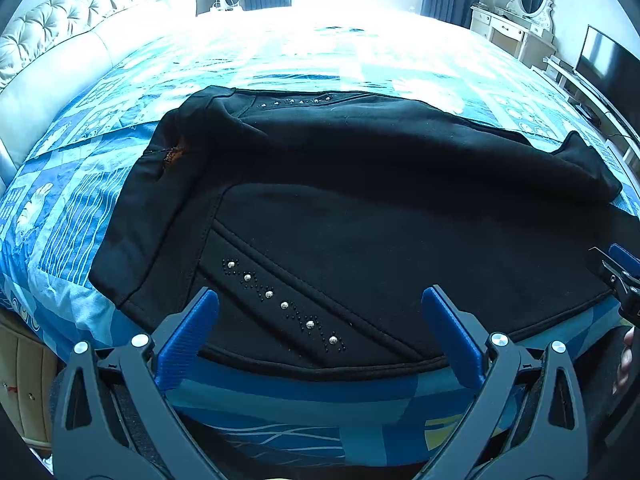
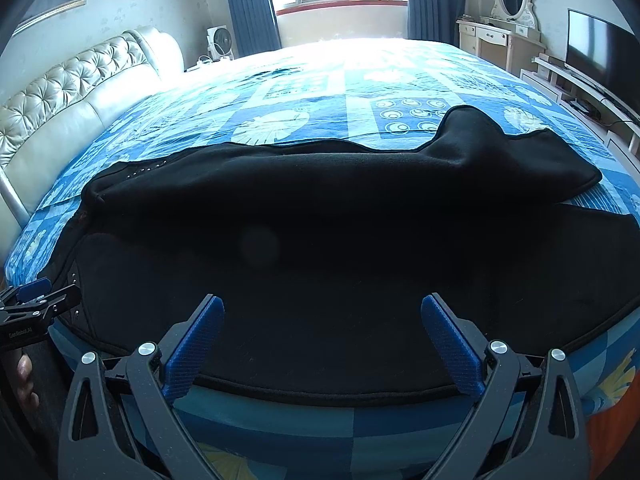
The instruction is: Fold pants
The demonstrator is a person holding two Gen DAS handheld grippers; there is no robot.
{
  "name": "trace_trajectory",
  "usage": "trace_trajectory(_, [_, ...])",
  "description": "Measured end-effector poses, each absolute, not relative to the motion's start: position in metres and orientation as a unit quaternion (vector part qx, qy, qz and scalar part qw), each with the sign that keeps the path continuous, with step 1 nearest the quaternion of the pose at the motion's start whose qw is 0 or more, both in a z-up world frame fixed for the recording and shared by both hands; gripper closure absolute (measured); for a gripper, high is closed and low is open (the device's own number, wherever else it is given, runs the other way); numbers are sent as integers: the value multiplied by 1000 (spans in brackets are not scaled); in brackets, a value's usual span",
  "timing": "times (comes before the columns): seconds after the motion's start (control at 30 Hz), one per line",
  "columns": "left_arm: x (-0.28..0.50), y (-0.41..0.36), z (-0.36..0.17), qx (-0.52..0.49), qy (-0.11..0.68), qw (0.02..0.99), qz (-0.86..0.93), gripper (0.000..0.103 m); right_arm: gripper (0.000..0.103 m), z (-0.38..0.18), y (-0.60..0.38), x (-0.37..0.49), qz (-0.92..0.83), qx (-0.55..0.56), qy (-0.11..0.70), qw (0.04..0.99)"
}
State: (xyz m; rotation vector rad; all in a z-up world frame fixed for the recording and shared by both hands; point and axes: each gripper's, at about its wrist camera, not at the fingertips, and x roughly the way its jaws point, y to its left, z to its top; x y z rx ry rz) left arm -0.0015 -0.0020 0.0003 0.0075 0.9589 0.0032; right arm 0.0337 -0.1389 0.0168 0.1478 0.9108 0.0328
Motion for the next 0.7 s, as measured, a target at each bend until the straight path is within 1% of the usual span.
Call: trace_trajectory(0.7, [-2,-6,-4,14,464,886,0,2,4,13,-136,33,22,70,446,892])
